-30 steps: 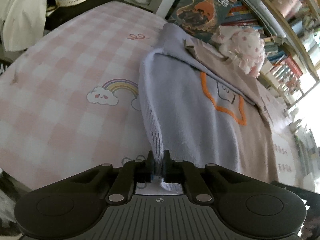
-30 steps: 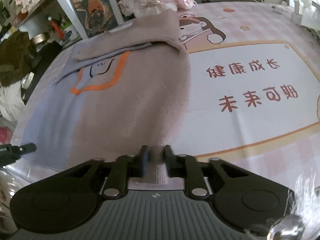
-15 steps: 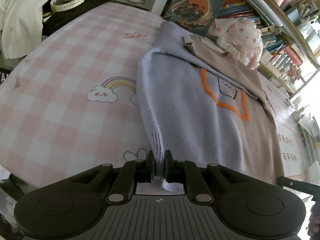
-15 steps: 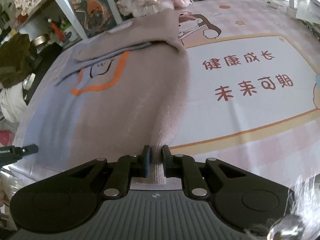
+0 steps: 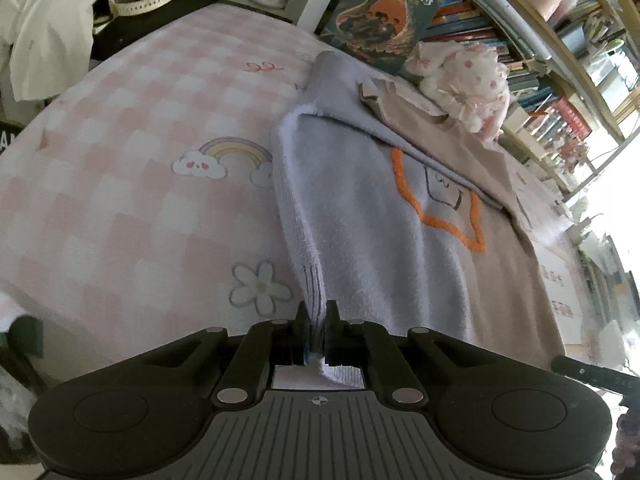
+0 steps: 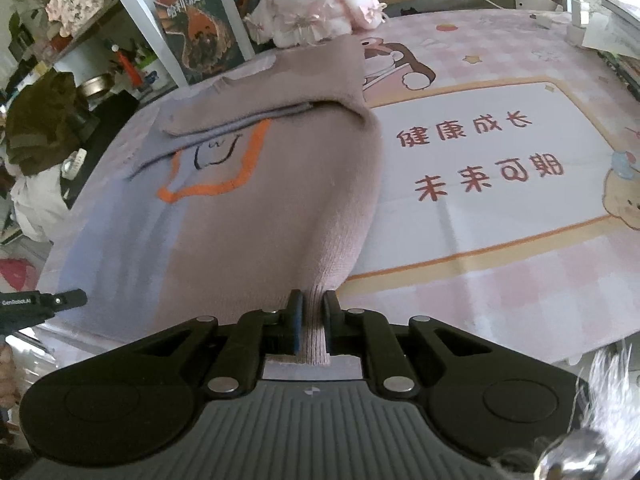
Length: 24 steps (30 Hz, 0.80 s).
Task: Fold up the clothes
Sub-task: 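Grasp the lavender side edge with the left gripper while the right grasps the beige hem edge, then lift both held edges and fold them over the sweater body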
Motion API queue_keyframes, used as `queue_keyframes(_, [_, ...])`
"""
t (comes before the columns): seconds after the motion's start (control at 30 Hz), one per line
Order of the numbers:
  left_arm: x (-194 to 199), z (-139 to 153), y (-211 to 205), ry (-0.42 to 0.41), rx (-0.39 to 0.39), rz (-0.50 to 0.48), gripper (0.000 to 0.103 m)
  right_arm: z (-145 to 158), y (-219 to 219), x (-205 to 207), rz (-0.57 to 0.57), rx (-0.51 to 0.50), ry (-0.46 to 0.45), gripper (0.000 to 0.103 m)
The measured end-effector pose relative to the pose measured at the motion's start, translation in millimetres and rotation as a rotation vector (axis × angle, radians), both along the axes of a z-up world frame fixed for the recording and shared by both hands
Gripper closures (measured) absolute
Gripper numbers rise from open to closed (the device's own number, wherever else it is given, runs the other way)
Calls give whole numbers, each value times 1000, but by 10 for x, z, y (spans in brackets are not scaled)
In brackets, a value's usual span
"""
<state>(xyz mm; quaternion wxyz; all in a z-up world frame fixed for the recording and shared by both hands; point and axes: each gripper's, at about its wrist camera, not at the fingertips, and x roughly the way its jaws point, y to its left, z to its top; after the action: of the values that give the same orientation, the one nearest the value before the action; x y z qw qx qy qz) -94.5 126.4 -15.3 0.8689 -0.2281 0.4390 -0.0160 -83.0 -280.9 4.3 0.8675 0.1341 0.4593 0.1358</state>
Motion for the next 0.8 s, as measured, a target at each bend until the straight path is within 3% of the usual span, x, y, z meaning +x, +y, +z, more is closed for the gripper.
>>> queue_keyframes(0.33, [-362,-11,-65,11,-114,56,99,-25,-203,-304,12,40,90,94])
queue_keyframes(0.43, [-437,-40,-61,12,-171,96,99,73,-279,-305,0,98,70,94])
queue_keyframes(0.67, [-301,267,31,-194,-367,142,99,313,-457,-301,-28,237,17,94])
queue_keyframes(0.8, [15,451,72,-299,-445,156,99,469,-504,32,-81,300,-40,95])
